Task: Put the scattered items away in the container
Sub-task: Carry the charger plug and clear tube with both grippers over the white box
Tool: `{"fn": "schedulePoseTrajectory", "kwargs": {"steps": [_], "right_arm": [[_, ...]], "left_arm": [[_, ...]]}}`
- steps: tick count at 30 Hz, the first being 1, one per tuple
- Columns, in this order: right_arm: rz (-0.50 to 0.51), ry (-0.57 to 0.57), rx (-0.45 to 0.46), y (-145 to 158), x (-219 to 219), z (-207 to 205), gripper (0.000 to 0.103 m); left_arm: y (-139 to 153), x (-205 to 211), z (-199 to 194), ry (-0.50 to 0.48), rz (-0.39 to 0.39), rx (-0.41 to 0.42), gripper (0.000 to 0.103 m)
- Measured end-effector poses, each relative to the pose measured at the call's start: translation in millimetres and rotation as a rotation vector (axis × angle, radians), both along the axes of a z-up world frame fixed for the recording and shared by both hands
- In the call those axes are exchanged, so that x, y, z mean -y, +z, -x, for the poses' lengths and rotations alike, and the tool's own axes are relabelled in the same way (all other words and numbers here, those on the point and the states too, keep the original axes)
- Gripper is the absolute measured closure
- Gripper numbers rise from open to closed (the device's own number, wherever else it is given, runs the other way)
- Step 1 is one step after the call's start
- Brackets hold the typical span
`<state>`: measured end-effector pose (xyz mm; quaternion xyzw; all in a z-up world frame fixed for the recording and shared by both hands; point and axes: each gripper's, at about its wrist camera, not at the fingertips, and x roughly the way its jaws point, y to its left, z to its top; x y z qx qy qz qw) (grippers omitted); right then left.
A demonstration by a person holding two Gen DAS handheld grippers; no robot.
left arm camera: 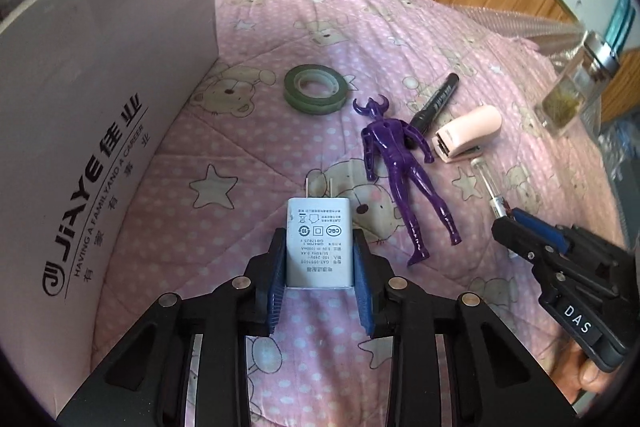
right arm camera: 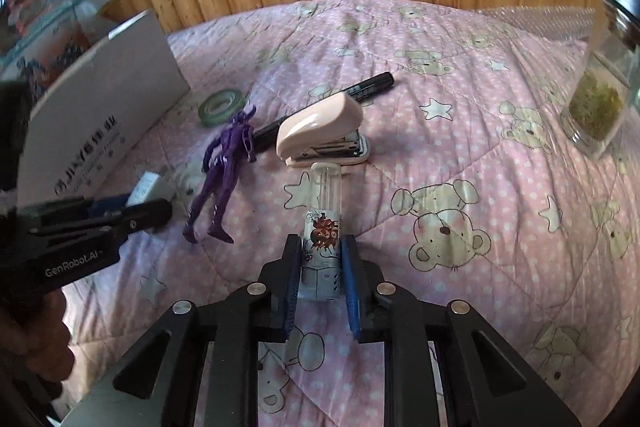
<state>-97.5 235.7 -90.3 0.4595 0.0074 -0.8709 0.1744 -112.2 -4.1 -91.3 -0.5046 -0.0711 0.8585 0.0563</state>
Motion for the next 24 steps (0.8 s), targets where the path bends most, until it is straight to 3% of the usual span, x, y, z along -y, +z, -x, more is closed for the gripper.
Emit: {"fn": "schedulePoseTrajectory", "kwargs": {"steps": [15, 24], "right_arm": [[0.159, -0.031, 0.047, 20.7, -1.2, -18.8, 0.082], [0.171, -0.057, 0.054, 31.3, 0.9, -38.1, 0.082]], "left_arm": [[27.2, 7.4, -9.5, 0.013, -0.124, 0.019, 0.072], [58.9, 12.0, -22.3, -0.006, -0.176, -0.027, 0.072]]}}
